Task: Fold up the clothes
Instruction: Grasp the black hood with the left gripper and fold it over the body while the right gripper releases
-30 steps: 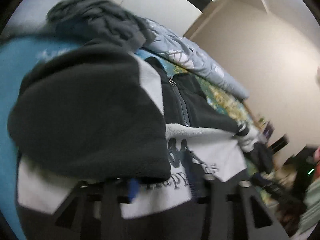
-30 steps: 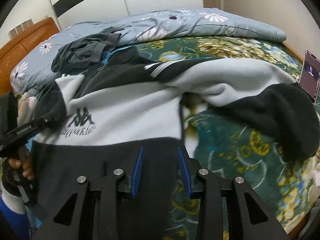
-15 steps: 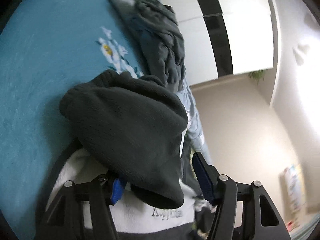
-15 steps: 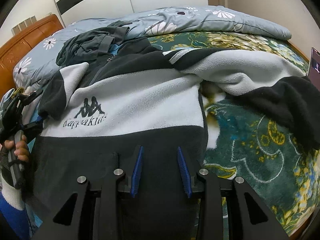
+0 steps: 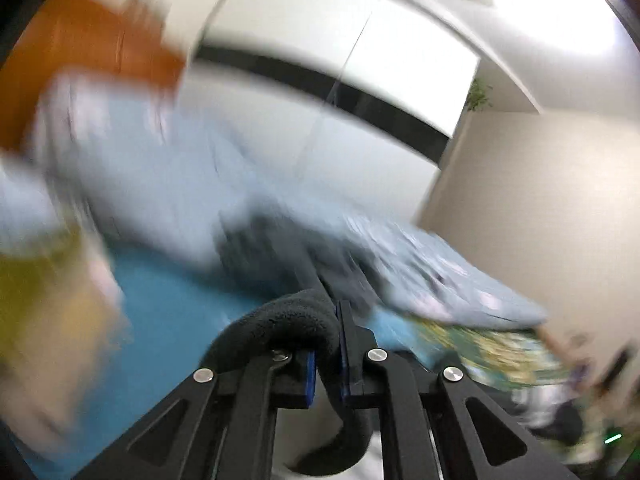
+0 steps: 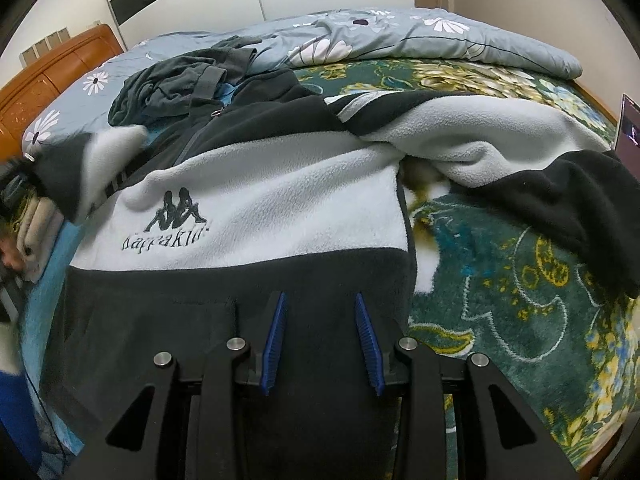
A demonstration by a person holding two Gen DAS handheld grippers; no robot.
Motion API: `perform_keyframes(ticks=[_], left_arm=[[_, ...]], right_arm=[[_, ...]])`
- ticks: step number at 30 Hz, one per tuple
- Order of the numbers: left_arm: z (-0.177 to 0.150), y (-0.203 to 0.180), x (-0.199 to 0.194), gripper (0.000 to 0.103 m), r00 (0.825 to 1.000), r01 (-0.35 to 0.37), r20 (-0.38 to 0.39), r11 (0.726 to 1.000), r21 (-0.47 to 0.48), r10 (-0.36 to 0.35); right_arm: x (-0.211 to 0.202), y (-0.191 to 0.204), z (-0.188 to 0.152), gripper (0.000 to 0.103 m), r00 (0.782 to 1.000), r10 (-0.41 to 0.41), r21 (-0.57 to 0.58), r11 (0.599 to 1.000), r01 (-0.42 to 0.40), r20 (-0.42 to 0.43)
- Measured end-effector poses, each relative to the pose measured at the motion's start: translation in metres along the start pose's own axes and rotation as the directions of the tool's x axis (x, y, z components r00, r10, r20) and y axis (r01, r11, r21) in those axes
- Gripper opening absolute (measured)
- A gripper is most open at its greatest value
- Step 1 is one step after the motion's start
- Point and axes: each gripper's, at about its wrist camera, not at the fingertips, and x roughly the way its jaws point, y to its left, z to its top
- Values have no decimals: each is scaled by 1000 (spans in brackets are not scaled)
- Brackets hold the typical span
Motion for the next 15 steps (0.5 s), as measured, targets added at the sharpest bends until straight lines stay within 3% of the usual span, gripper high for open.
perform_keyframes(ticks=[3, 7, 10, 12, 15], left_arm=[[20, 16, -9, 9, 982, -183, 56, 980, 80, 179], [17, 58, 5, 9, 918, -392, -8, 912, 121, 396], [11, 80, 3, 9, 894, -438, -53, 893, 103, 445], [4, 86, 3, 13, 893, -438, -67, 894, 90, 444], [-7, 81, 7, 16, 913, -390, -107, 919, 50, 393]], right_arm=[[1, -6, 0, 37, 1000, 12, 28, 1000, -12, 4], [-6, -18, 2, 37, 999, 18, 60, 998, -20, 29], [-23, -46, 4, 37, 997, -20, 120, 993, 11, 74], [-38, -78, 3, 37, 992, -70, 204, 978, 47, 106], [-66, -137, -8, 37, 973, -183, 359, 925, 121, 142]])
